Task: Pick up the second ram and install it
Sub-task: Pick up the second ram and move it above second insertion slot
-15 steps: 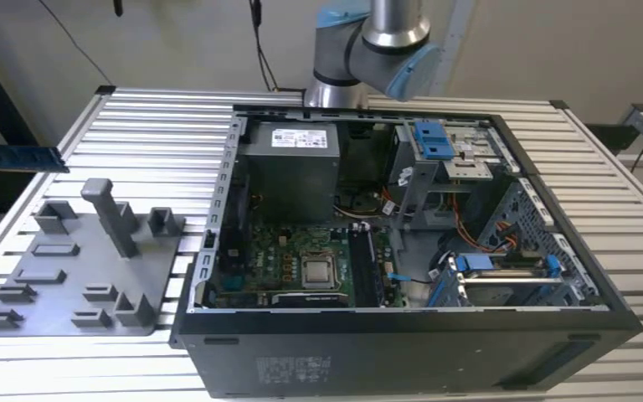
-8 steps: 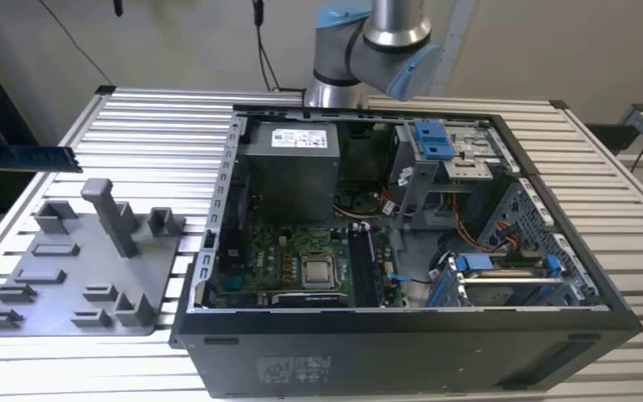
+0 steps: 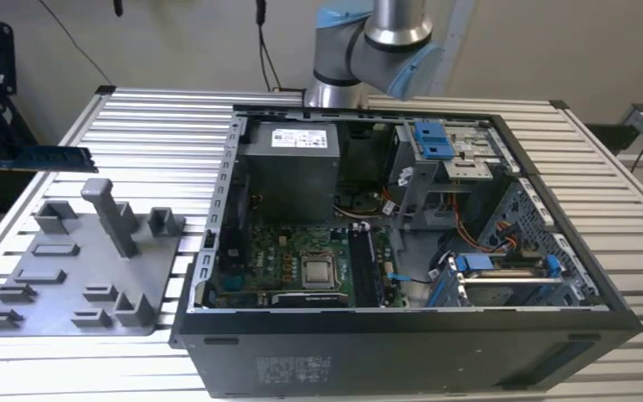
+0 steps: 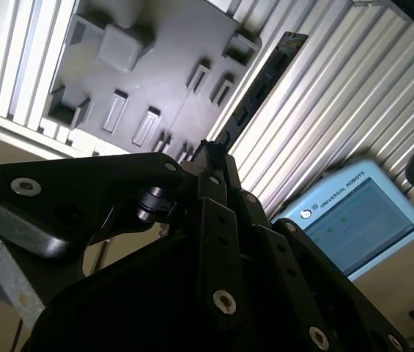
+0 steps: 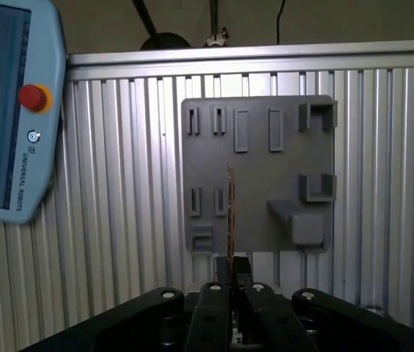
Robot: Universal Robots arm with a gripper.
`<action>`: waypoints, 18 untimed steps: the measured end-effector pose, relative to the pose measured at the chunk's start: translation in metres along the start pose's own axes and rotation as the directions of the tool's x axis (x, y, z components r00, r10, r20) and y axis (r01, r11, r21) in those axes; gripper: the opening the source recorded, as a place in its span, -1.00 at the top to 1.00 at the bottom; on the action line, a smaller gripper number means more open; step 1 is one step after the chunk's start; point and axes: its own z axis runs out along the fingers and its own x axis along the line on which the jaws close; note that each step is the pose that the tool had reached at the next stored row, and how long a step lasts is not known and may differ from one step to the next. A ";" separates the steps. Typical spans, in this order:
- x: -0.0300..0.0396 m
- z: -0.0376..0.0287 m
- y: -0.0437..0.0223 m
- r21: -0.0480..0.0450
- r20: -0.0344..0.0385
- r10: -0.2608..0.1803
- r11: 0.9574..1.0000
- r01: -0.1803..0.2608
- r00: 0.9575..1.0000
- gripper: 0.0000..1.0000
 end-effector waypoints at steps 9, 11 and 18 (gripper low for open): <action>-0.0008 0.0001 -0.0162 0.000 0.000 0.000 1.000 0.000 1.000 0.72; -0.0010 0.0002 -0.0198 0.000 0.000 0.000 1.000 0.000 1.000 0.72; -0.0017 0.0003 -0.0332 -0.001 0.000 0.000 1.000 0.000 1.000 0.72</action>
